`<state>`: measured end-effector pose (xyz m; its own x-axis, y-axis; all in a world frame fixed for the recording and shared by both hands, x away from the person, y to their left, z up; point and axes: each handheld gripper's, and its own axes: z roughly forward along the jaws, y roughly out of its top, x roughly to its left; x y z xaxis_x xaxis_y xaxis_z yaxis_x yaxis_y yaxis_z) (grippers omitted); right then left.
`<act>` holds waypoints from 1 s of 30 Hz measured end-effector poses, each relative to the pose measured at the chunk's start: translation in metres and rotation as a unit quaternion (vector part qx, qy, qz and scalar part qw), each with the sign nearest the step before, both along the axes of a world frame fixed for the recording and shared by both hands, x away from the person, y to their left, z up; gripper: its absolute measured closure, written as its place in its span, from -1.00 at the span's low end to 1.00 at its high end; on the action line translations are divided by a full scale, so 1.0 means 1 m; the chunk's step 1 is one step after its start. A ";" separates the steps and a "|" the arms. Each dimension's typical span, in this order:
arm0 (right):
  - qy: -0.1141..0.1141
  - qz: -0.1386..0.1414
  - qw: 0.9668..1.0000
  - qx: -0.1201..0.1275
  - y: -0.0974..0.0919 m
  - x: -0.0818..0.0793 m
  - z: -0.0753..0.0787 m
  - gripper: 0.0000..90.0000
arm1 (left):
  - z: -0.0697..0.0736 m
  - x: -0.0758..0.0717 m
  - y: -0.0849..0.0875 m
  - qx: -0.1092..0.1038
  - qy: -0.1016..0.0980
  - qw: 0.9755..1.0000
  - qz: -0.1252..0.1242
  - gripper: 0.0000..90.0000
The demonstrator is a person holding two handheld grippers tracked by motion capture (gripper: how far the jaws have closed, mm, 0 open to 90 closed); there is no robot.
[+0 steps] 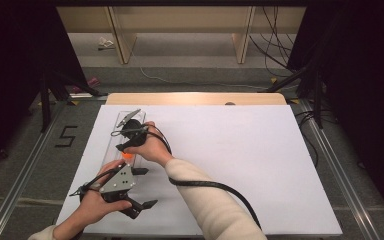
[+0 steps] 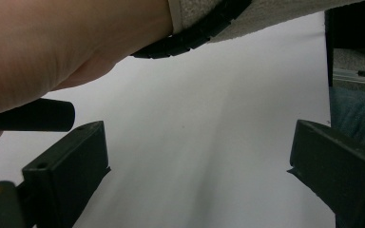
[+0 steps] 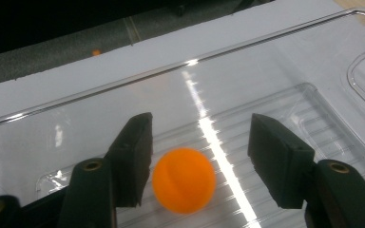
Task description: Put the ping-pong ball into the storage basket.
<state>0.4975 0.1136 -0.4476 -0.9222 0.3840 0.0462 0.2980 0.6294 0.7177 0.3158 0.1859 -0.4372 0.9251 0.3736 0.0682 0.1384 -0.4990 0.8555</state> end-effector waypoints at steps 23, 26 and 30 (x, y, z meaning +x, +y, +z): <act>-0.008 -0.016 0.999 0.041 -0.013 0.002 0.009 -0.63 | 0.000 0.000 0.000 0.001 0.000 1.000 -0.001 -0.89; -0.009 -0.018 0.999 0.043 -0.016 0.002 0.011 -0.63 | 0.000 0.000 0.000 0.001 0.000 1.000 -0.001 -0.89; -0.012 -0.023 0.999 0.046 -0.022 0.003 0.012 -0.63 | 0.000 0.000 0.000 0.001 -0.001 1.000 -0.001 -0.89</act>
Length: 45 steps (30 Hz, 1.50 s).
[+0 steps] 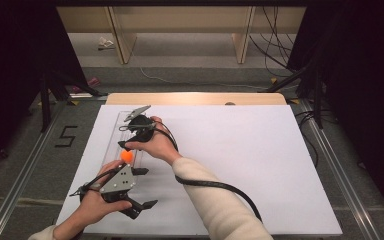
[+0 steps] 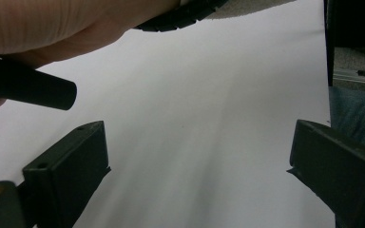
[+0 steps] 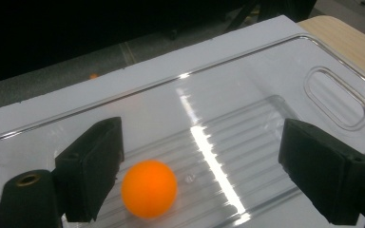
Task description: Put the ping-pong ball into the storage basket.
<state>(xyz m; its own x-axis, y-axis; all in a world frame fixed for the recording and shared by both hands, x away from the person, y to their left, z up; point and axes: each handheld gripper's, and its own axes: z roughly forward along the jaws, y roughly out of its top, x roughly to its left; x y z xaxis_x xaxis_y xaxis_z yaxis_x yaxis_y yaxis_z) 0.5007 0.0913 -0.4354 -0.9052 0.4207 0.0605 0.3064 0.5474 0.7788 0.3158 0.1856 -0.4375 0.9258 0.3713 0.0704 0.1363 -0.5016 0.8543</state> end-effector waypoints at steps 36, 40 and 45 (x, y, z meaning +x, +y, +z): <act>-0.011 -0.032 0.999 0.004 -0.064 -0.008 0.009 -0.64 | -0.001 0.000 0.000 0.000 0.001 1.000 0.004 -0.88; -0.014 -0.036 0.999 0.006 -0.071 -0.010 0.009 -0.64 | -0.001 0.000 0.000 -0.001 0.001 1.000 0.004 -0.88; -0.013 -0.041 0.999 0.010 -0.082 -0.012 0.010 -0.64 | -0.001 0.000 0.000 0.000 0.002 1.000 0.005 -0.88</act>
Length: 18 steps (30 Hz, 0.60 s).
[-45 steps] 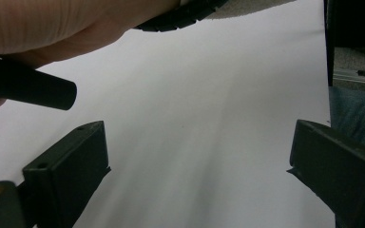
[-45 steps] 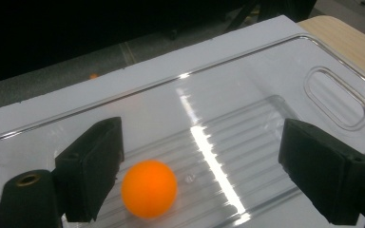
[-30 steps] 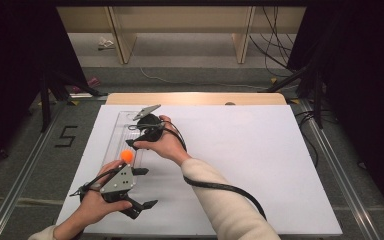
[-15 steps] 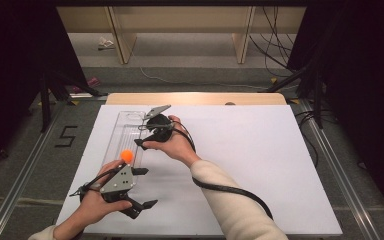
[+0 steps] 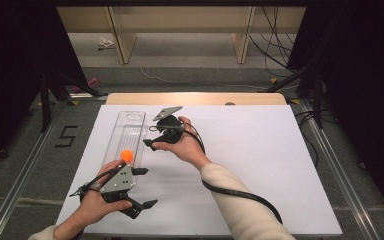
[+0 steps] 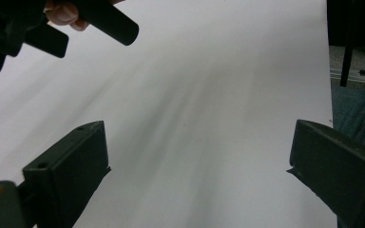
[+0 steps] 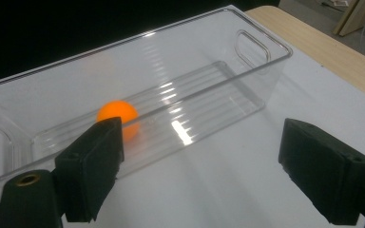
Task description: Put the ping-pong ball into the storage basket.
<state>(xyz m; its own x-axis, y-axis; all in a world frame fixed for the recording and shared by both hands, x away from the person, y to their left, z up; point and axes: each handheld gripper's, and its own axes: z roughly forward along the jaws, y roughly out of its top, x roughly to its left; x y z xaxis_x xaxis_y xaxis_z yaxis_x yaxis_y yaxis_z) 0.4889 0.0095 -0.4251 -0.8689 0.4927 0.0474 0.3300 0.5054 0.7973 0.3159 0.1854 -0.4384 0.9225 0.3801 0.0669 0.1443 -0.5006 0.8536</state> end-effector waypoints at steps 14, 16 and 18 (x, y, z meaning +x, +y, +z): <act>0.001 -0.026 1.000 0.001 -0.041 -0.006 0.001 -0.64 | 0.000 0.000 0.000 0.002 0.000 1.000 0.001 -0.88; 0.001 -0.031 1.000 0.001 -0.050 -0.006 0.001 -0.64 | 0.000 0.000 0.000 0.003 0.000 1.000 0.001 -0.88; 0.004 -0.037 0.999 0.001 -0.056 -0.008 0.001 -0.64 | 0.000 0.000 0.000 0.003 0.000 1.000 0.001 -0.88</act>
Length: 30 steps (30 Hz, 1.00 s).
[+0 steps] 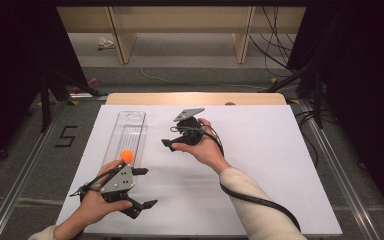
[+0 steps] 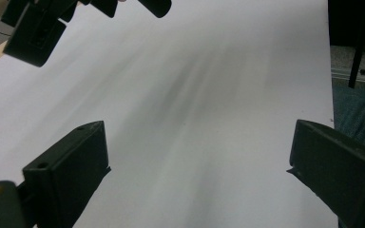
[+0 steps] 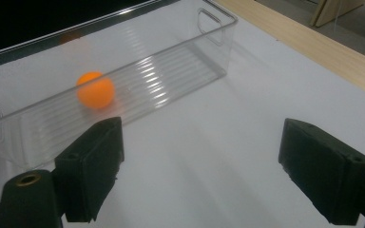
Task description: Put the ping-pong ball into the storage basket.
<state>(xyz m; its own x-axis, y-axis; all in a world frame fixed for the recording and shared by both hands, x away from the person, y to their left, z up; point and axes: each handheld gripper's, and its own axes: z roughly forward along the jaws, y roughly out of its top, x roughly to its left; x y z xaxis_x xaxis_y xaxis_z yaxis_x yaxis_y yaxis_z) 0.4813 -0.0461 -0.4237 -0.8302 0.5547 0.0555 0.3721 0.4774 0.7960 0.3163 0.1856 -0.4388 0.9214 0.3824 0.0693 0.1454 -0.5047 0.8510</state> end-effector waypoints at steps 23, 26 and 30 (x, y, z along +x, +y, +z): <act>0.003 -0.033 0.999 0.006 -0.046 -0.006 -0.002 -0.64 | 0.000 0.000 0.000 0.001 0.001 1.000 0.002 -0.88; 0.003 -0.037 0.999 0.008 -0.052 -0.008 -0.001 -0.64 | 0.000 0.000 0.000 0.001 0.001 1.000 0.002 -0.88; 0.002 -0.043 0.999 0.009 -0.061 -0.010 0.000 -0.64 | 0.000 0.000 0.000 0.002 0.002 1.000 0.002 -0.88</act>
